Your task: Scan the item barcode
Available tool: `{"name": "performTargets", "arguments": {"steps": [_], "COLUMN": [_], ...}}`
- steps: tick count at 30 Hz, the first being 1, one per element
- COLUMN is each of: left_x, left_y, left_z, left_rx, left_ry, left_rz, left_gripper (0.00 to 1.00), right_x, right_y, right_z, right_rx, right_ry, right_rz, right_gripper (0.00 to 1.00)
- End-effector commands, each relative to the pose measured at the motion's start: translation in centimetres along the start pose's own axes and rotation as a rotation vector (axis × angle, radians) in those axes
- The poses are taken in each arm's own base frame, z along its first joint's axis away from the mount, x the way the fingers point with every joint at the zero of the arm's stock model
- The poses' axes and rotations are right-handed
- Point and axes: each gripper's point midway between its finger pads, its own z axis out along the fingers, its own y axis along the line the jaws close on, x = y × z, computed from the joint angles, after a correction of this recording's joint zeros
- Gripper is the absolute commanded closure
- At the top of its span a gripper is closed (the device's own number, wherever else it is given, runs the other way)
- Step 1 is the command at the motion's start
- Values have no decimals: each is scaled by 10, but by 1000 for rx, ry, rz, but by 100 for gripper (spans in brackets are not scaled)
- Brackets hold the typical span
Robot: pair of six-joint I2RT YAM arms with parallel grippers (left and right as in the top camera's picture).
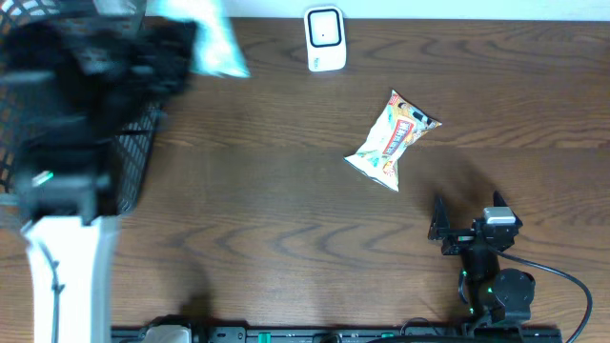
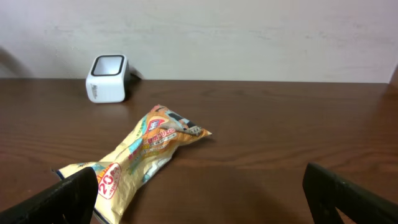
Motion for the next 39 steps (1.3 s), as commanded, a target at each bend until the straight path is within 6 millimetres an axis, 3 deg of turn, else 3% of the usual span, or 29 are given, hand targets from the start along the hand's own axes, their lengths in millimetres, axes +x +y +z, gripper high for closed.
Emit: {"name": "performTargets", "arguments": {"steps": [1,3,4,10,16,21,25,32,35,39], "left_x": [39,62,93,194,284,337,351,373,370,355], "left_y": [10,19,28,58,94,117,107,70,64,72], "left_z": [56,85,115,182,216,226,227,234,239,243], "left_rx": [-98,-151,-184,-234,-290,-349,-361,-303,-278,-285], "left_ry": [104,158,234,485,685,790,799,790,765,730], "left_rz": [152,165,170,167,162,103,54,47,72,56], "left_gripper": [92,93,93,93,92,93,92,93,93,93], "right_x": [0,0,0,0,0,0,0,0,0,0], "right_y": [1,1,1,1,1,1,1,1,1,1], "right_z": [0,0,0,0,0,0,0,0,0,0], "right_rx": [-4,-4,-4,-4,-4,-4,-4,-4,-4,-4], "right_ry": [-2,-3,-2,-2,-3,-2,-2,-2,-3,-2], "right_rz": [-9,-9,-9,-9,-9,-9,-9,-9,-9,-9], "right_gripper": [1,1,1,1,1,1,1,1,1,1]}}
